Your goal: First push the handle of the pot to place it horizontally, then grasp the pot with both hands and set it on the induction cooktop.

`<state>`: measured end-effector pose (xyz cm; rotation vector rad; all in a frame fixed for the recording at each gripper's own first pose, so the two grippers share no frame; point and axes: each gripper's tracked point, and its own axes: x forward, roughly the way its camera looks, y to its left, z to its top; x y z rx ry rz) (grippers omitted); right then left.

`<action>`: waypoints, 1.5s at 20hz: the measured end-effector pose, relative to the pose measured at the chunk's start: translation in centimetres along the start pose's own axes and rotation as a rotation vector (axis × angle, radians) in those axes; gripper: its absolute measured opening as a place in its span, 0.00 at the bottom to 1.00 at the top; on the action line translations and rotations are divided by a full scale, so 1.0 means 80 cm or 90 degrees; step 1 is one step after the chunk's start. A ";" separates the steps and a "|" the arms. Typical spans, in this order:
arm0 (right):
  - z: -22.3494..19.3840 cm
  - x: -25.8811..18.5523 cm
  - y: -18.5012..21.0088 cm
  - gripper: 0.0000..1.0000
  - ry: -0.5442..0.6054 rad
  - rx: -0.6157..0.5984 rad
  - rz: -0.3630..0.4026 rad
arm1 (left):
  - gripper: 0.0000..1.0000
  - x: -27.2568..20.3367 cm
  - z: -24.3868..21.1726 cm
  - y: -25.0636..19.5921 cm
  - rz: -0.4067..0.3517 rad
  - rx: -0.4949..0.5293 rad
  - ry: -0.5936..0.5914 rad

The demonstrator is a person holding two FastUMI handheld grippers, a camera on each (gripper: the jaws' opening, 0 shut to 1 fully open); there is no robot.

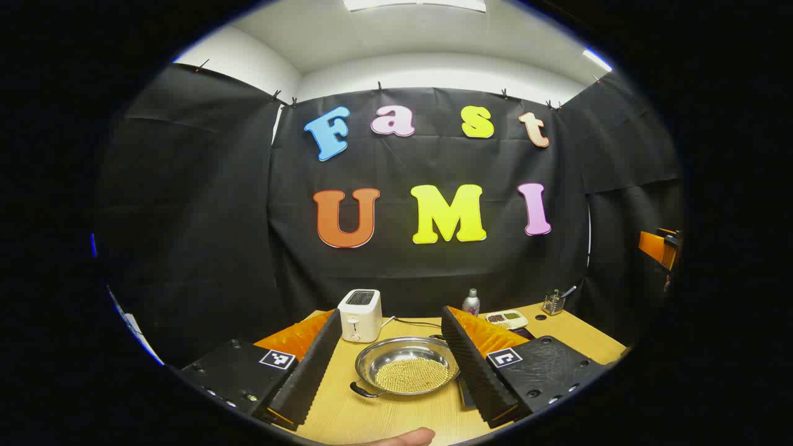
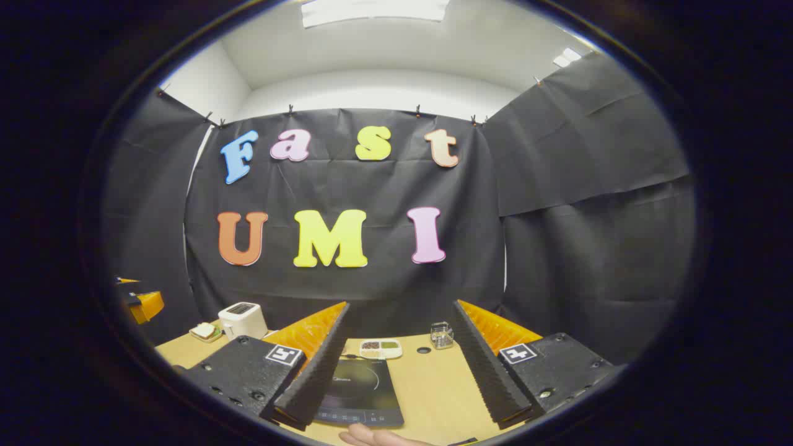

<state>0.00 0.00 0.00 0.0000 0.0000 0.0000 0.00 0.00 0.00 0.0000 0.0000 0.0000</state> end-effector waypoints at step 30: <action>-0.012 -0.006 0.010 0.96 -0.044 0.000 0.064 | 0.10 0.069 -0.143 -0.008 -0.080 0.004 0.158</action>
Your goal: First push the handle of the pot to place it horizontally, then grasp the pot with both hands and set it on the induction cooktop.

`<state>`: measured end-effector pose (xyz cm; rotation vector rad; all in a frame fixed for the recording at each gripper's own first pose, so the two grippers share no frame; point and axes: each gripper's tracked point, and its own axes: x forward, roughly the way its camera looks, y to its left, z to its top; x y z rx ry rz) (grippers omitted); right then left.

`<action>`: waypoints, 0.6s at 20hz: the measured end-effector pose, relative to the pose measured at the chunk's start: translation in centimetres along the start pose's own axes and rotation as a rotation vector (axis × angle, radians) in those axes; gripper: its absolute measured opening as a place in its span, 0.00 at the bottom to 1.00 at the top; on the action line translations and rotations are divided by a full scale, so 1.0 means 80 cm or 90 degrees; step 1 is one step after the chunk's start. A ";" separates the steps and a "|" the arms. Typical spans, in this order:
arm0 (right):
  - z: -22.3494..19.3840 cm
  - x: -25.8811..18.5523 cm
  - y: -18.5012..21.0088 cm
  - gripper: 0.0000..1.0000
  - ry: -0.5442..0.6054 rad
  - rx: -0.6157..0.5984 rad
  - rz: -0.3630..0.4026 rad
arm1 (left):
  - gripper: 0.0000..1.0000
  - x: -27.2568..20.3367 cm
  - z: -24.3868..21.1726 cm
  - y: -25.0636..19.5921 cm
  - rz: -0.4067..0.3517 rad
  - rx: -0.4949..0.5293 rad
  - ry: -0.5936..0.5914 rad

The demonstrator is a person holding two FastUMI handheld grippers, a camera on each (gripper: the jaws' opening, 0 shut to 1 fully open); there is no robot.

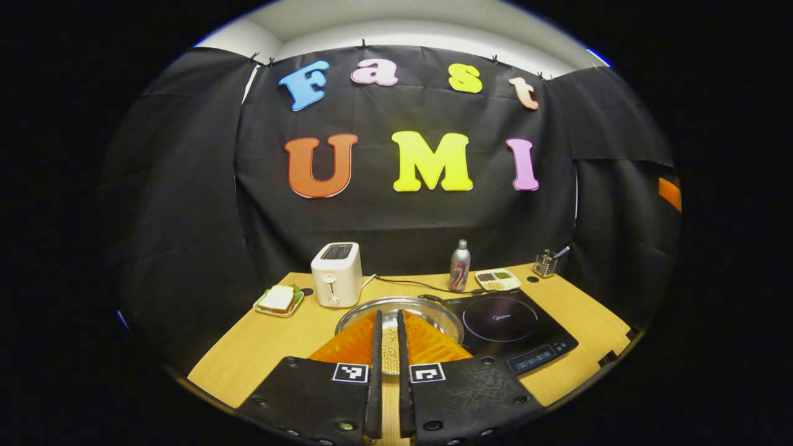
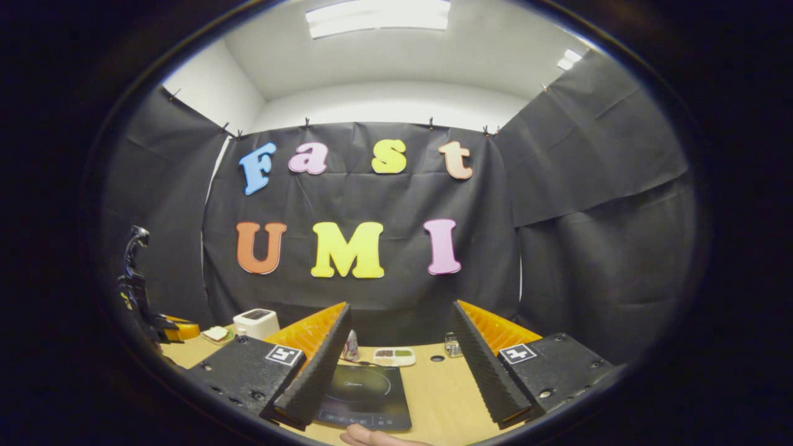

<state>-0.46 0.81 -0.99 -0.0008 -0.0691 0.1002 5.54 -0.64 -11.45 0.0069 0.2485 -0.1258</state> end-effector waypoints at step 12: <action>-0.036 0.016 -0.008 0.96 0.015 -0.013 -0.007 | 0.00 0.057 -0.131 0.002 -0.019 -0.065 0.173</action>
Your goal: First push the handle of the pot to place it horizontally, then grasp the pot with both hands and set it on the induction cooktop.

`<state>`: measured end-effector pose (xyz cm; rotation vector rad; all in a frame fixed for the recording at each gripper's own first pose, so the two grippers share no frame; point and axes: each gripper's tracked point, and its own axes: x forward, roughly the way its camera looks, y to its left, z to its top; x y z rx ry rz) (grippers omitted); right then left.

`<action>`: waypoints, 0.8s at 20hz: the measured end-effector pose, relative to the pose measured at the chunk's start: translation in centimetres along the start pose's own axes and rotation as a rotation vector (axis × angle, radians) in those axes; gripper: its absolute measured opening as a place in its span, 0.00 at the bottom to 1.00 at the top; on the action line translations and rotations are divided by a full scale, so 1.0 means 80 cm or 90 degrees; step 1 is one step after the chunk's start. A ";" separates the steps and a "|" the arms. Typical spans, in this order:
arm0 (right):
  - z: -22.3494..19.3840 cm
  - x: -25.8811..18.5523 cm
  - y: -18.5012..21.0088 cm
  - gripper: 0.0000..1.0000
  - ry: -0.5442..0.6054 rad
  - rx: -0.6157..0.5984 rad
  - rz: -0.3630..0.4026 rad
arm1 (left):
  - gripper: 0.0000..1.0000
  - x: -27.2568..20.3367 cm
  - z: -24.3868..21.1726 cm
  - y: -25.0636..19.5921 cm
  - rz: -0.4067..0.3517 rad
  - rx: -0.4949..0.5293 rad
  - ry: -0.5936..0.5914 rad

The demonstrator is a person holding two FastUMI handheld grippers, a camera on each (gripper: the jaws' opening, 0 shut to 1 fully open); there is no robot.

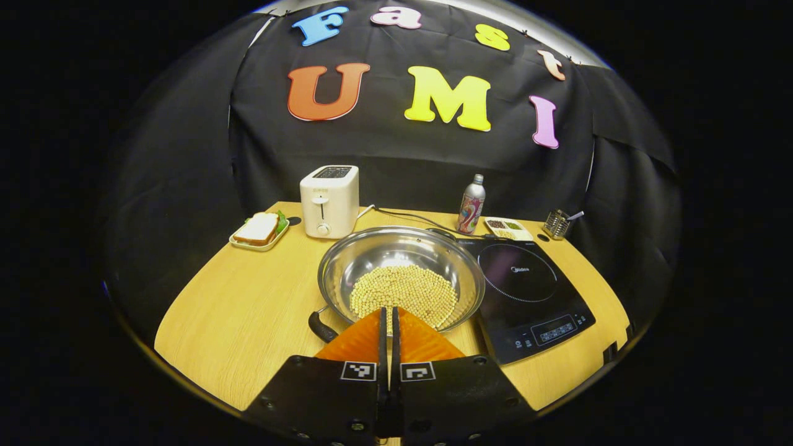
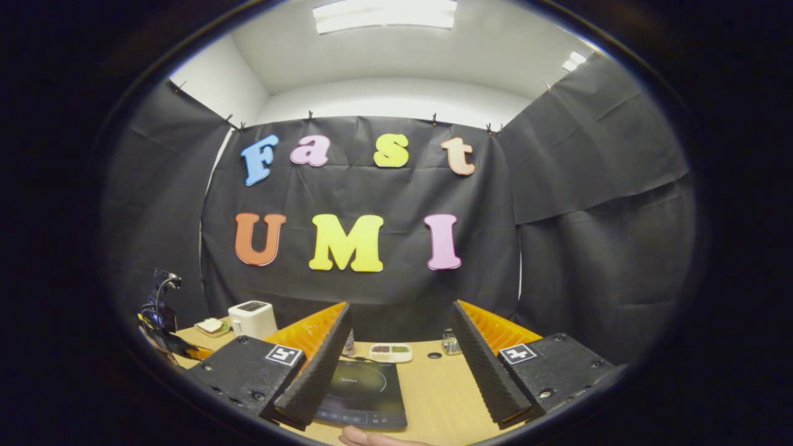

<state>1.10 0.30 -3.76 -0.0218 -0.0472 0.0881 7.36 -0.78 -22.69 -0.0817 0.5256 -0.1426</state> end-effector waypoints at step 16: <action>-0.051 0.038 -0.004 0.96 0.046 0.010 0.006 | 0.00 0.055 -0.074 0.023 0.015 0.003 0.118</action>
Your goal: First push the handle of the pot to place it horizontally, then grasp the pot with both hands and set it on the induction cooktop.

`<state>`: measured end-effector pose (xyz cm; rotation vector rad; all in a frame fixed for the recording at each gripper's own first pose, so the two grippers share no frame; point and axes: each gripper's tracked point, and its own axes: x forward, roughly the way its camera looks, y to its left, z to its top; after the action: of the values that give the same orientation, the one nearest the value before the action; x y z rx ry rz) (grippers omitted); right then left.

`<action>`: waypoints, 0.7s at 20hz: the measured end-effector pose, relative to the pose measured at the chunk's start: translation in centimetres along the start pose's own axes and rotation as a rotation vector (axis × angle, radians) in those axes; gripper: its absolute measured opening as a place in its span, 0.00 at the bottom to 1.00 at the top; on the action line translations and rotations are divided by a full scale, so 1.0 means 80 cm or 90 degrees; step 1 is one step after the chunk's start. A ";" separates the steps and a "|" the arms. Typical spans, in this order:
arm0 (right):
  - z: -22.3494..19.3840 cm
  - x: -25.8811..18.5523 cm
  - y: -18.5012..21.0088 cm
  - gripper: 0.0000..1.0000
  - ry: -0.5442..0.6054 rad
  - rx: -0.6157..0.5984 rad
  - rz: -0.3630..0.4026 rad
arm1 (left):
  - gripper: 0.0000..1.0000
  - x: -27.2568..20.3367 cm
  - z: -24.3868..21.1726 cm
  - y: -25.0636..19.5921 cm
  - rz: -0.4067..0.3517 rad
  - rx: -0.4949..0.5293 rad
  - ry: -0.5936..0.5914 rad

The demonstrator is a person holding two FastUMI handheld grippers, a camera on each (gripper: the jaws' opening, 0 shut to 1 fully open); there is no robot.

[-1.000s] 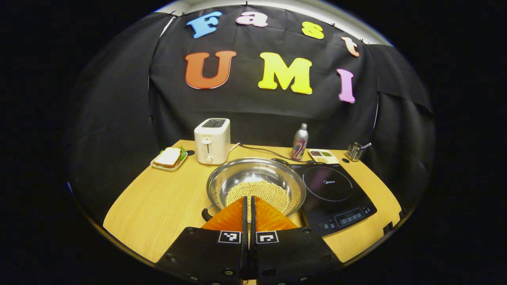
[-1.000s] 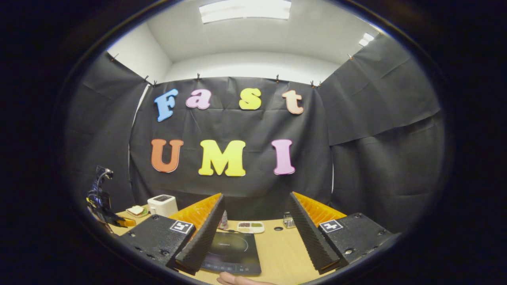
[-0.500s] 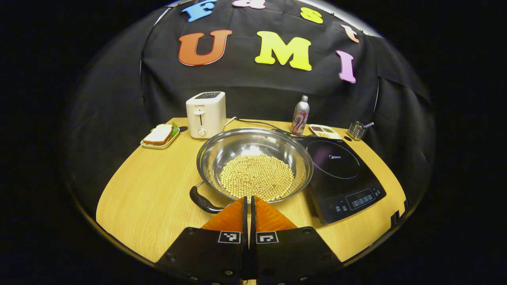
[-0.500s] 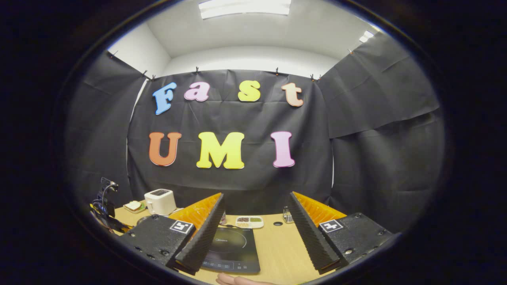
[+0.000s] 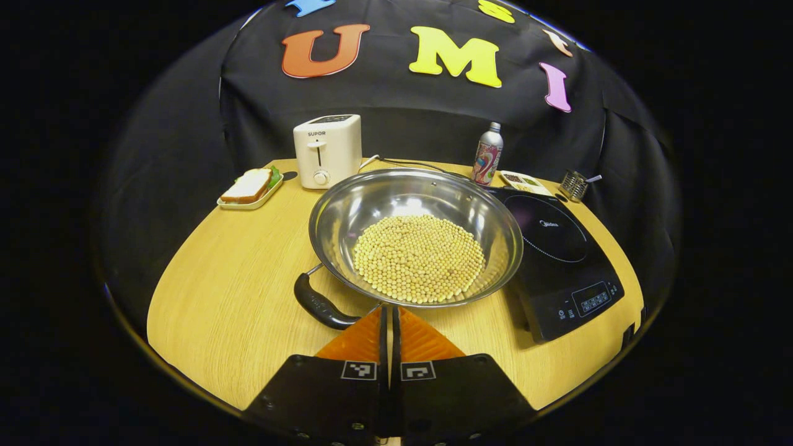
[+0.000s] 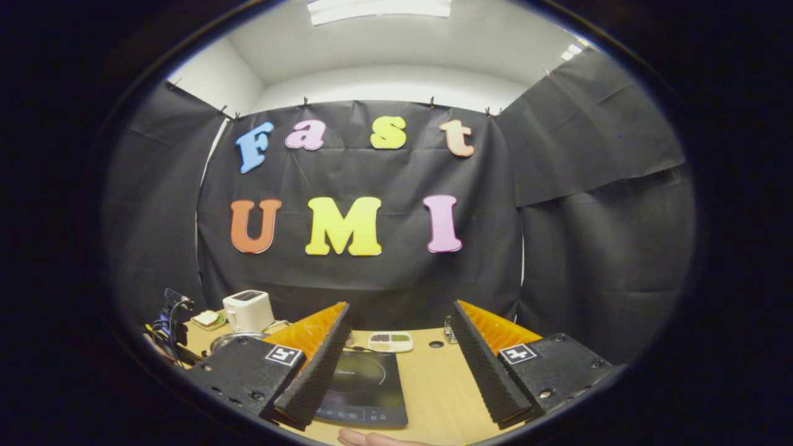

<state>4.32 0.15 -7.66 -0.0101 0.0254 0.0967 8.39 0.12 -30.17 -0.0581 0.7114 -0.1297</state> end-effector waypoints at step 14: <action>-0.008 0.069 0.070 1.00 0.053 -0.023 0.051 | 0.00 0.021 0.017 0.063 0.007 -0.073 0.022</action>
<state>9.26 6.24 -8.53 -0.0491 0.1081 0.1772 11.02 4.86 -30.74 -0.1612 0.7525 -0.0790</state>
